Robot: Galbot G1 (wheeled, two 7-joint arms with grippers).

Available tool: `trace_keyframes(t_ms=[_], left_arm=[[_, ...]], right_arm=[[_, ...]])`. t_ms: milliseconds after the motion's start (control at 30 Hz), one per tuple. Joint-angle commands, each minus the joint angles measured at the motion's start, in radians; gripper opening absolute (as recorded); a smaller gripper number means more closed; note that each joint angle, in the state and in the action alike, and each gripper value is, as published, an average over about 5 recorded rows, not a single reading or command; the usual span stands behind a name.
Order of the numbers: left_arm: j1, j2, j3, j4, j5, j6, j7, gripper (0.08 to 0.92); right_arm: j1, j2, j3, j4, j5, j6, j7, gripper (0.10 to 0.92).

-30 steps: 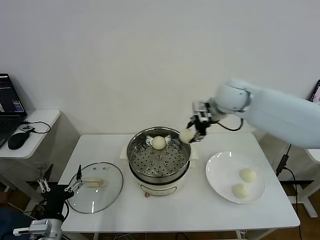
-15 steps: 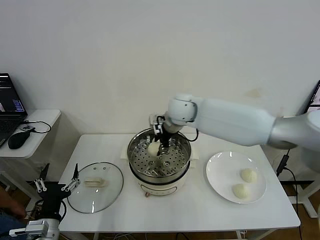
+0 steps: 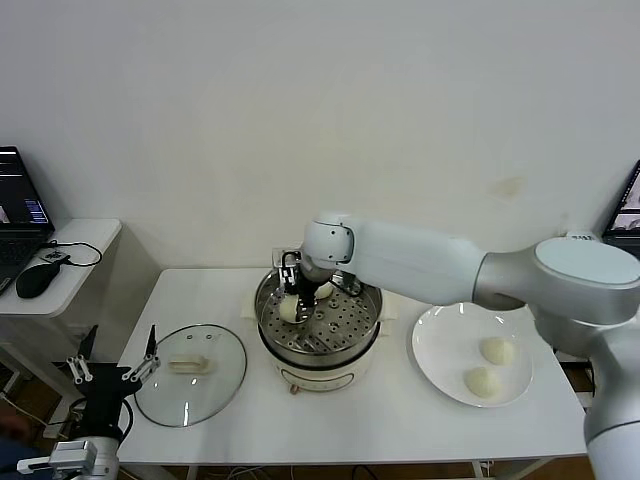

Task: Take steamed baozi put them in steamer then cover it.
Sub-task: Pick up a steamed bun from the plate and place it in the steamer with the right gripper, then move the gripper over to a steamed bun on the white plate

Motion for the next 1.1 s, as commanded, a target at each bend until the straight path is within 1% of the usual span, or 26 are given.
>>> trace_keyframes(t_ms=[33,167,267,367,467,533,600,733,833,933,1100], left_arm=[[-0.001,-0.003,0.005,-0.007,0.003,0.002,0.001,0.823],[-0.001,-0.004,0.007,-0.011,0.004,0.003,0.001,0.823],[-0.001,-0.005,0.008,-0.015,0.004,0.004,0.001,0.823],[-0.001,-0.006,0.008,-0.019,0.004,0.006,0.001,0.823],[-0.002,-0.004,0.009,-0.02,0.004,0.008,0.001,0.823],[-0.004,-0.002,0.01,-0.021,0.003,0.009,0.001,0.823],[-0.006,0.0,0.012,-0.021,0.003,0.011,0.001,0.823],[-0.01,0.005,0.017,-0.023,0.003,0.014,0.001,0.823],[-0.01,0.008,0.022,-0.025,0.003,0.015,0.001,0.823],[-0.008,0.01,0.028,-0.028,0.005,0.015,0.001,0.823],[-0.005,0.011,0.039,-0.024,0.009,0.014,0.001,0.823]], right_arm=[[-0.026,0.032,0.015,-0.041,-0.005,0.0,0.017,0.619],[-0.021,0.022,0.019,-0.021,0.005,-0.003,0.013,0.619],[-0.007,0.006,0.019,0.006,0.004,-0.003,-0.004,0.637],[0.029,-0.029,0.018,0.048,0.001,0.009,-0.048,0.699],[0.097,-0.092,0.016,0.099,-0.007,0.052,-0.125,0.776],[0.157,-0.148,0.009,0.137,-0.015,0.097,-0.182,0.809],[0.211,-0.214,-0.001,0.177,-0.024,0.144,-0.23,0.819],[0.291,-0.373,-0.035,0.262,-0.063,0.229,-0.31,0.822],[0.329,-0.505,-0.073,0.337,-0.127,0.287,-0.363,0.823],[0.336,-0.64,-0.093,0.415,-0.194,0.328,-0.399,0.823],[0.282,-0.853,-0.091,0.502,-0.291,0.365,-0.412,0.823]])
